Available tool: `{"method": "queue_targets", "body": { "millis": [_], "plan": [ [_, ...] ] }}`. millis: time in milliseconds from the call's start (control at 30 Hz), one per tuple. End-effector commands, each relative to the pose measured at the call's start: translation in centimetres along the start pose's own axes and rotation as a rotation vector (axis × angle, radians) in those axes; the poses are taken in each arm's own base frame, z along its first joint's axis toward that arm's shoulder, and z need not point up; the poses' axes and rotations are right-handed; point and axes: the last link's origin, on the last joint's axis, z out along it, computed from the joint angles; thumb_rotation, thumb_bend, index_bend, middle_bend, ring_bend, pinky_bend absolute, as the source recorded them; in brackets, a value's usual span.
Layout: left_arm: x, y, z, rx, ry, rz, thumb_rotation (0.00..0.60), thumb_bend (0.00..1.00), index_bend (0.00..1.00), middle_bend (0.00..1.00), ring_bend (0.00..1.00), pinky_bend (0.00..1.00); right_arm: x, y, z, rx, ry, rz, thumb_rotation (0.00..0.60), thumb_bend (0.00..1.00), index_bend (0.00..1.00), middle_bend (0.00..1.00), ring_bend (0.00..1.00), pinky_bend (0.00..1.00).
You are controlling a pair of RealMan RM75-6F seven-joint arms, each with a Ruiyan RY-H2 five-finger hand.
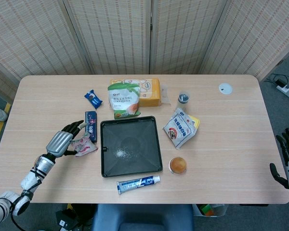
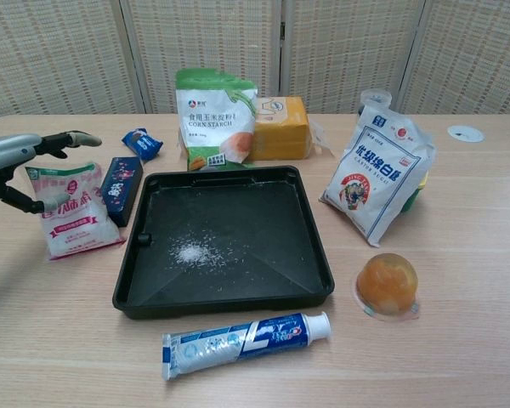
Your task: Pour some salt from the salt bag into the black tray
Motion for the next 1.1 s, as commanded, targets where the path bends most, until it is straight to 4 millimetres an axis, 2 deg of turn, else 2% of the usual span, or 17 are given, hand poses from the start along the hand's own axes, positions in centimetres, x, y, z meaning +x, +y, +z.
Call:
{"method": "queue_targets", "body": {
  "millis": [33,333,567,833,1100],
  "plan": [
    [0.8,-0.3,-0.1,0.021,0.012,-0.004,0.6,0.48,0.0,0.01,0.02,0.16,0.0,0.0,-0.1,-0.001,0.0,0.001,0.6,0.42,0.04,0.07,0.14,0.04],
    [2.3,-0.5,-0.4,0.059,0.061,-0.036,0.6,0.48,0.0,0.01,0.04,0.17,0.1,0.2,-0.1,-0.002,0.005,-0.003,0.6,0.42,0.04,0.07,0.14,0.04],
    [3.8,-1.2,-1.8,0.164,0.134,-0.062,0.6,0.49,0.0,0.03,0.07,0.18,-0.2,0.4,0.1,0.0,-0.017,-0.008,0.6,0.42,0.04,0.07,0.14,0.04],
    [5.5,-2.2,-5.9,0.38,0.225,-0.007,0.6,0.54,0.03,0.05,0.09,0.17,-0.9,0.7,0.8,0.028,-0.062,0.036,0.6,0.42,0.04,0.08,0.14,0.04],
    [5.4,-1.9,-10.6,0.508,0.285,0.053,0.6,0.56,0.05,0.06,0.09,0.16,-1.6,0.7,1.6,0.093,-0.085,0.123,0.6,0.42,0.04,0.08,0.14,0.04]
  ]
}}
